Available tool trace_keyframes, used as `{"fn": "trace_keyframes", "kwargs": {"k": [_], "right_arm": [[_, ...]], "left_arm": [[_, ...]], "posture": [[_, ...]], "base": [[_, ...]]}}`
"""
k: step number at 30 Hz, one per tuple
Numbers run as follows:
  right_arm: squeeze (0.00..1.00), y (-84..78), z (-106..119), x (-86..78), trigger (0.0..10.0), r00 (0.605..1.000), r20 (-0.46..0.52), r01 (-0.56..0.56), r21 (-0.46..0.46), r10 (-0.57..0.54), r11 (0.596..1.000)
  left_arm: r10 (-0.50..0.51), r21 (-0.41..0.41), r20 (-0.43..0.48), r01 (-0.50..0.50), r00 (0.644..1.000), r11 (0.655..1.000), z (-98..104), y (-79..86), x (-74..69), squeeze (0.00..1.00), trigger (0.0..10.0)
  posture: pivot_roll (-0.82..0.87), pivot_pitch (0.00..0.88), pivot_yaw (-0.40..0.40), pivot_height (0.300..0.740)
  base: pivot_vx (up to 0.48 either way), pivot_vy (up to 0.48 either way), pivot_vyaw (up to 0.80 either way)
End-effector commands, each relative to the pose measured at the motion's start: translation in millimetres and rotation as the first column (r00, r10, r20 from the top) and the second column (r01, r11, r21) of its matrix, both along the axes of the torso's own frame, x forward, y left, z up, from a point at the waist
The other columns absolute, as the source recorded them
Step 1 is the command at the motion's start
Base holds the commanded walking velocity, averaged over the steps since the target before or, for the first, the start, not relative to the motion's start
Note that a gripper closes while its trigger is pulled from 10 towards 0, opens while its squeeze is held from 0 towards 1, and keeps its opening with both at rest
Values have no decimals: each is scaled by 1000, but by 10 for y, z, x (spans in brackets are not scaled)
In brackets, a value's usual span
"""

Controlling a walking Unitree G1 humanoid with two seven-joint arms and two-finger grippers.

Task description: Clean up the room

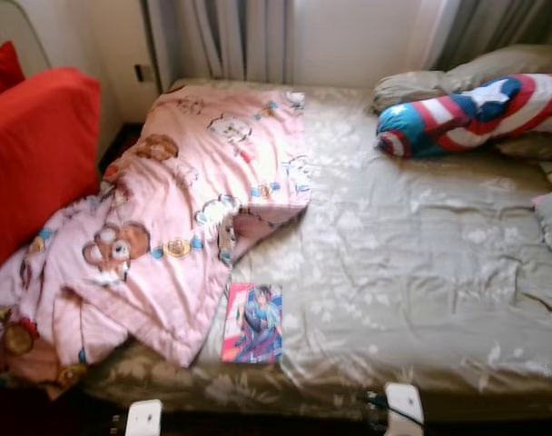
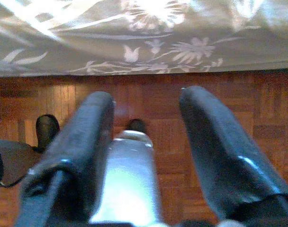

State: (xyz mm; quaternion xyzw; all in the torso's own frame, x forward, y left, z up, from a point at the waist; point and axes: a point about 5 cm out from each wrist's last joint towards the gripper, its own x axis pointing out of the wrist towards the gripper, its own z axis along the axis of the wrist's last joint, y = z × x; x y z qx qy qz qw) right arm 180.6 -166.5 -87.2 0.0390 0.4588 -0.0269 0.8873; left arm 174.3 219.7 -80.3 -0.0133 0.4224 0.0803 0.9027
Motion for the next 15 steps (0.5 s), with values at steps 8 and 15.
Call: {"fn": "trace_keyframes", "kwargs": {"k": [8,15], "right_arm": [[0,-108,-22,-67,10000,1000,-15,17,-20,-17,1000],[0,-109,-22,-68,10000,1000,-17,15,-21,-16,1000]], "left_arm": [[2,-13,-30,-3,1000,1000,-45,-49,-66,0,10000],[4,-12,-30,-4,1000,1000,-45,-47,-67,0,10000]], "posture": [[69,108,-40,740],[70,109,-40,740]], "base": [[0,347,0],[0,347,0]]}}
